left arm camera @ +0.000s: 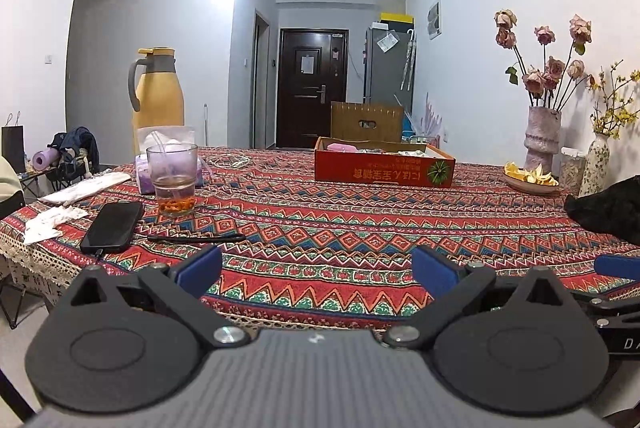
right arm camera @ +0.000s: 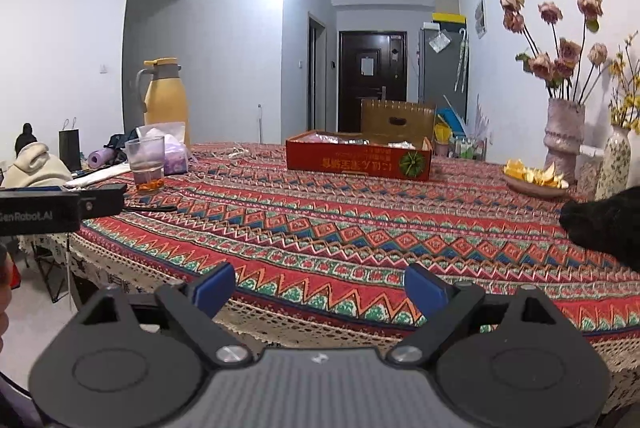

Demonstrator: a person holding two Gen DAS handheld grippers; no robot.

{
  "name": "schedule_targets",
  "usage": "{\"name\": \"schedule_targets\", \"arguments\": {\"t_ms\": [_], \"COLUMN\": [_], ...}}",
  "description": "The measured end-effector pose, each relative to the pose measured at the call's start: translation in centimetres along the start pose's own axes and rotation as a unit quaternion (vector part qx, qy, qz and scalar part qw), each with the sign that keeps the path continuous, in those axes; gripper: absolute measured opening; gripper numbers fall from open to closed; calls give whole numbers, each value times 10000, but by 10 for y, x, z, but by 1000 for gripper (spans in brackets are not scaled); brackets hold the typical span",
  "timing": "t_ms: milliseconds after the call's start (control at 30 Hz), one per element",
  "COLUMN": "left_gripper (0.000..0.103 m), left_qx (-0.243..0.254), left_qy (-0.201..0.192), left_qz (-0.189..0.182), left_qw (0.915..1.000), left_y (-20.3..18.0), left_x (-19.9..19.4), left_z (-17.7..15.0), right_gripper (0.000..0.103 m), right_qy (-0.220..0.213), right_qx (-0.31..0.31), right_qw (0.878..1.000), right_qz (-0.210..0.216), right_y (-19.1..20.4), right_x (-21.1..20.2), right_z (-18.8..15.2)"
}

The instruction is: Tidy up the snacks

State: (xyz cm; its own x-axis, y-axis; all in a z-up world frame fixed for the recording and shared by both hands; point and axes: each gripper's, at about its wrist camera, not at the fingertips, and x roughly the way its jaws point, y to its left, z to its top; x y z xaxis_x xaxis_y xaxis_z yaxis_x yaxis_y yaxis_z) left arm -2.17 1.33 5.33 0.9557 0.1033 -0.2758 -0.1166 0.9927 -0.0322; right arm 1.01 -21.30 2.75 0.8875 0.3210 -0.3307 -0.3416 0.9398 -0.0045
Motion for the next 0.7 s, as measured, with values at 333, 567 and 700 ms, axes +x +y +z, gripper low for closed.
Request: {"name": "schedule_targets", "arguments": {"t_ms": [333, 567, 700], "left_gripper": [103, 103, 103], "left_qx": [35, 40, 46], "left_qy": [-30, -26, -18], "left_qz": [-63, -82, -91], "left_qw": [10000, 10000, 9999], "left_y": [-3, -3, -3], "left_x": [1, 1, 1], "left_z": [0, -1, -2], "right_gripper": [91, 91, 91], "right_qy": [14, -23, -27], "right_qx": [76, 59, 63], "right_qw": [10000, 10000, 10000], "right_qz": [-39, -71, -66], "right_y": [-3, -2, -3], "right_x": [1, 0, 0], "right_z": [1, 1, 1]}}
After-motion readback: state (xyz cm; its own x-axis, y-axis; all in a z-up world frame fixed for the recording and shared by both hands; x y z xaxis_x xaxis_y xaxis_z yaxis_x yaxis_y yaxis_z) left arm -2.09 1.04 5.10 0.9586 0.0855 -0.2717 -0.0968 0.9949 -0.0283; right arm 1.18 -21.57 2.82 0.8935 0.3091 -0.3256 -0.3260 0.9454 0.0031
